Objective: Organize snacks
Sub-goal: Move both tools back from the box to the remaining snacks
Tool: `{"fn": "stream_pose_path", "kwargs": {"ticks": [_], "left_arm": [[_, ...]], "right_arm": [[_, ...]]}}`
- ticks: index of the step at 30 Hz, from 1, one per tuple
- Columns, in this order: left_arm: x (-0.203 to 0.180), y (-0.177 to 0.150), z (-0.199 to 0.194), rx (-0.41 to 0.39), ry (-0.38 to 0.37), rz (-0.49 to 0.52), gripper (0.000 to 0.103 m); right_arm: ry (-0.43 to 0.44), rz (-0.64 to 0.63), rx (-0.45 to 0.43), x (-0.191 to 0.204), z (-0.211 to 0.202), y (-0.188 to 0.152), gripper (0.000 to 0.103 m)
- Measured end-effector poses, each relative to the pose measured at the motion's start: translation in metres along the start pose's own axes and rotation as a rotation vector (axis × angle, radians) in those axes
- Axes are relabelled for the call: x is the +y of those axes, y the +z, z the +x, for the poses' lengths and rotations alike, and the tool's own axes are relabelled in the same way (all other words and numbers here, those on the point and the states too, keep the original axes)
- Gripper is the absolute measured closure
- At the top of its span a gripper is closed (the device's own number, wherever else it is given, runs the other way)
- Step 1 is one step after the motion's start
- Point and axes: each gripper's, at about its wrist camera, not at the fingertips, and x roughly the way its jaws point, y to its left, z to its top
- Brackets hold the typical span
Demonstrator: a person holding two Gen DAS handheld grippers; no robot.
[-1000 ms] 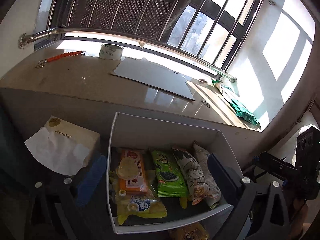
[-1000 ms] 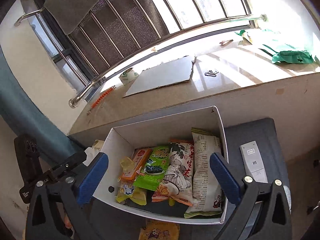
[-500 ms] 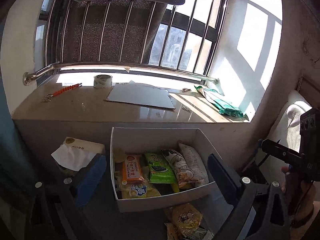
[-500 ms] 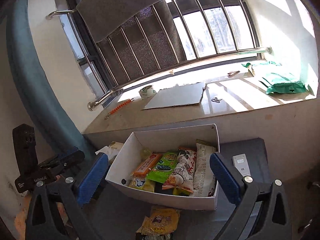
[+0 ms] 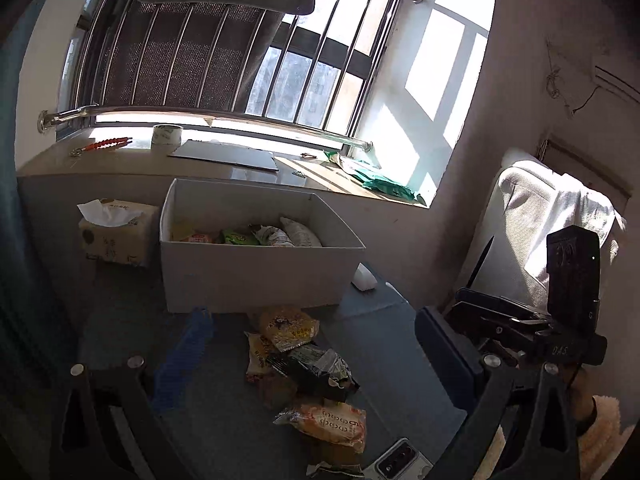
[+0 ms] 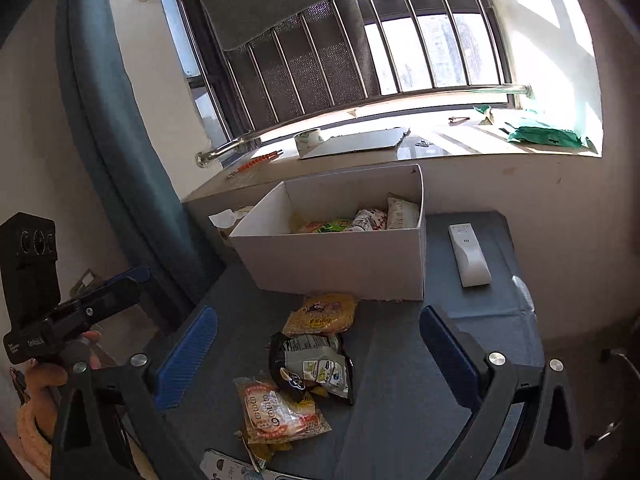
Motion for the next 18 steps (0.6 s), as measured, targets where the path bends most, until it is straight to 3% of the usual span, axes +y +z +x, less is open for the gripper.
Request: {"fn": "stream_pose_path", "kwargs": {"ticks": [3,7,12,18], "left_arm": [[-0.005,-0.034,0.001,0.037,0.018,-0.021,0.000],[-0.010,-0.059,0.003,0.097,-0.035,-0.047,0.000],[-0.020,-0.067,-0.005,0.100,0.000,0.010,0.000],[-0.010,-0.071,-0.012,0.094,-0.001,-0.021,0.000]], "right_arm": [[-0.054,0.019,0.050,-0.002,-0.001,-0.039,0.000],[-0.063,0.006,0.116,0.000,0.006,-0.069,0.000],[-0.074,-0.044,0.147,0.009,0.018,-0.075,0.000],[-0.065,-0.111,0.163,0.020,0.040,-0.068,0.000]]}}
